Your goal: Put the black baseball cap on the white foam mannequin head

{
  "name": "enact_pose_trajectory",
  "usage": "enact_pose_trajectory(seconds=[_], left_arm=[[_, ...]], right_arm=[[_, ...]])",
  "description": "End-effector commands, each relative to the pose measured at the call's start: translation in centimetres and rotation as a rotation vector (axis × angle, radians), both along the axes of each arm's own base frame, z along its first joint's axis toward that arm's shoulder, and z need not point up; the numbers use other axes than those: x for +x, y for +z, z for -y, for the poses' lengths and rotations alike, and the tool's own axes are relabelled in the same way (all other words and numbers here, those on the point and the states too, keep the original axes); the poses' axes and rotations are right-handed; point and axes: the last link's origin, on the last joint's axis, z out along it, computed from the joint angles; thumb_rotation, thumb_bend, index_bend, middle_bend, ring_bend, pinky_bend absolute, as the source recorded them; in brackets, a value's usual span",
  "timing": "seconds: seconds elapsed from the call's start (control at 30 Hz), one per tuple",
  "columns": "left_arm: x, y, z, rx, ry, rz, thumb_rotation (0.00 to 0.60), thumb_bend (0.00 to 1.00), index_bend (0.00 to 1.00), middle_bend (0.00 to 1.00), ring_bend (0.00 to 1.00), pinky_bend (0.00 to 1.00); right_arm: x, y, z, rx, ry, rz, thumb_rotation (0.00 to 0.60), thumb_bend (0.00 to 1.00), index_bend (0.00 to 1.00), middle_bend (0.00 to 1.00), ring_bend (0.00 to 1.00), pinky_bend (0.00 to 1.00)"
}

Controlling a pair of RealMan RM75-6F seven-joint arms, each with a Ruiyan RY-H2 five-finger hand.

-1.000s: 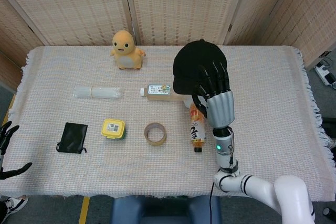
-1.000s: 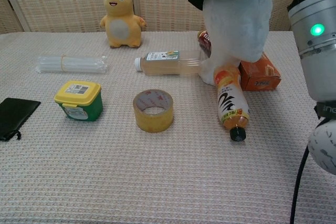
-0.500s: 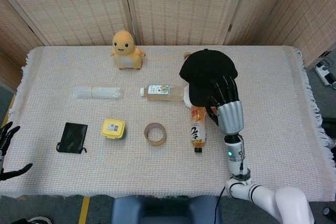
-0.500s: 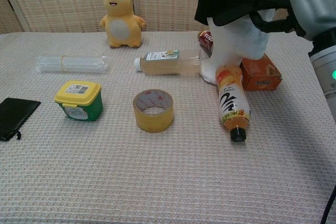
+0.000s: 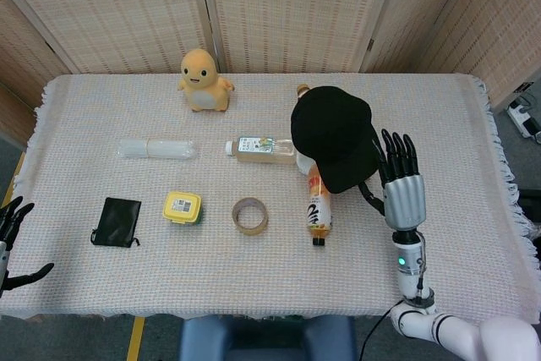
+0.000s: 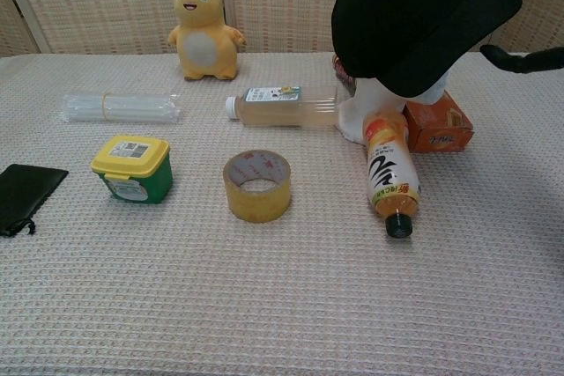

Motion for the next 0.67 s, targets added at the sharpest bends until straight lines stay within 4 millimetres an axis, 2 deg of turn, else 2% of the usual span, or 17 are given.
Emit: enact_pose_trajectory(seconds=[0.03,0.23,0.5,0.6,0.67], left_arm=[[0.1,-0.1,0.1,0.000,-0.003,-0.002,0.600,0.13,0.11,0.00,0.00,0.06],[0.2,-0.3,0.2,-0.004,-0.015,-0.022,0.600,0.13,0.11,0.00,0.00,0.06],[0.3,-1.2,0.0,-0.001,-0.014,-0.075,0.600,0.13,0.11,0.00,0.00,0.06],[0.7,-1.6,0.1,0.012,-0.040,-0.086,0.600,0.13,0.11,0.00,0.00,0.06],[0.9,-1.7,0.2,0.022,-0.059,-0.096,0.600,0.13,0.11,0.00,0.00,0.06]], right_arm=[[-2.1,2.0,-2.6,-0.006,-0.015,0.007,0.600,0.17,0.00,0.00,0.00,0.00],[-6.6,5.1,-7.3,0.020,-0.157,-0.017,0.600,0.16,0.00,0.00,0.00,0.00],[-11.5,7.2,-14.1,0.214,-0.456,-0.263,0.600,0.15,0.00,0.00,0.00,0.00],[-11.9,7.9,-14.9,0.294,-0.512,-0.295,0.600,0.15,0.00,0.00,0.00,0.00],[-11.3,8.6,-14.8,0.306,-0.505,-0.267,0.600,0.15,0.00,0.00,0.00,0.00]])
